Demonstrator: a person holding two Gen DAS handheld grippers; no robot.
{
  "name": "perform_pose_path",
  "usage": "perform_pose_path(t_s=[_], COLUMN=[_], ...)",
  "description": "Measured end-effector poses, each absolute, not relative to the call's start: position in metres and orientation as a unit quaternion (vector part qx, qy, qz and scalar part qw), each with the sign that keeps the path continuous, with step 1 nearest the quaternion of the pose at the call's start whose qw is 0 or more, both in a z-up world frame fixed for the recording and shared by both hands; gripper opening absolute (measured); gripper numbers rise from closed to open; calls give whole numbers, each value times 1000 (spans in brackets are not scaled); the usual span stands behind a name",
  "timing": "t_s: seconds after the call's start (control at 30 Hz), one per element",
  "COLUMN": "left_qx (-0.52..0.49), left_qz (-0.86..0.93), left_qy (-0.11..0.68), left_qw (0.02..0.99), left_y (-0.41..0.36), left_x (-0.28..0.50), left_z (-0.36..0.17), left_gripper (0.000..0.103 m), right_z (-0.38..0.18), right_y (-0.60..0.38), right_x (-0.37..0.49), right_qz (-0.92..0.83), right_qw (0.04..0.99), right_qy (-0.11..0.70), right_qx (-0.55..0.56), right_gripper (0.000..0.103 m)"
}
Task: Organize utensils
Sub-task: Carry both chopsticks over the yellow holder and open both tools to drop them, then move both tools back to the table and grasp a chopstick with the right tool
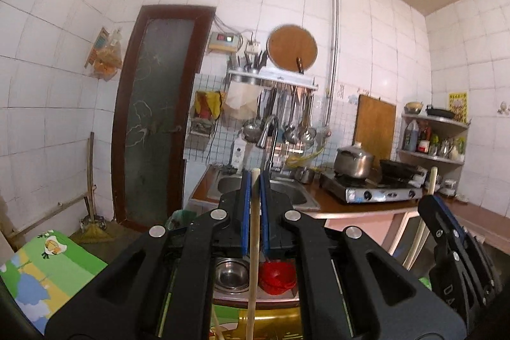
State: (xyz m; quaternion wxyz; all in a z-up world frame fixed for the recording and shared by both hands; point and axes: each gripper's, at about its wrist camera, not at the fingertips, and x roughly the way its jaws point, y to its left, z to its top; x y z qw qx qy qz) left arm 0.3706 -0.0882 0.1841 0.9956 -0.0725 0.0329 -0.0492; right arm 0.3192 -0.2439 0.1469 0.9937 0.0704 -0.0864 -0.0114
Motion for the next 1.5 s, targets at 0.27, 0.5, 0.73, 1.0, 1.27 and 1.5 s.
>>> perform_pose_path(t_s=[0.27, 0.5, 0.73, 1.0, 1.27, 1.5], left_qx=[-40, -39, -3, 8, -2, -18], left_qz=[-31, -22, -7, 15, 43, 61], left_qy=[53, 85, 75, 128, 214, 276], left_qw=[997, 995, 997, 992, 976, 959], left_y=[-104, -93, -70, -27, 18, 40], left_x=[391, 387, 335, 266, 210, 194], left_z=[148, 135, 140, 120, 76, 23], left_gripper=[5, 53, 92, 98, 98, 98], right_z=[123, 106, 110, 85, 29, -21], right_y=[-245, -252, -258, -262, -249, -225], right_x=[342, 344, 302, 245, 205, 206], right_qz=[-14, -16, -32, -51, -45, -40], right_qw=[997, 998, 998, 990, 965, 944], right_qy=[-49, 16, 32, 122, 243, 316], right_qx=[60, 53, 50, 51, 84, 82], right_gripper=[6, 7, 70, 70, 70, 70])
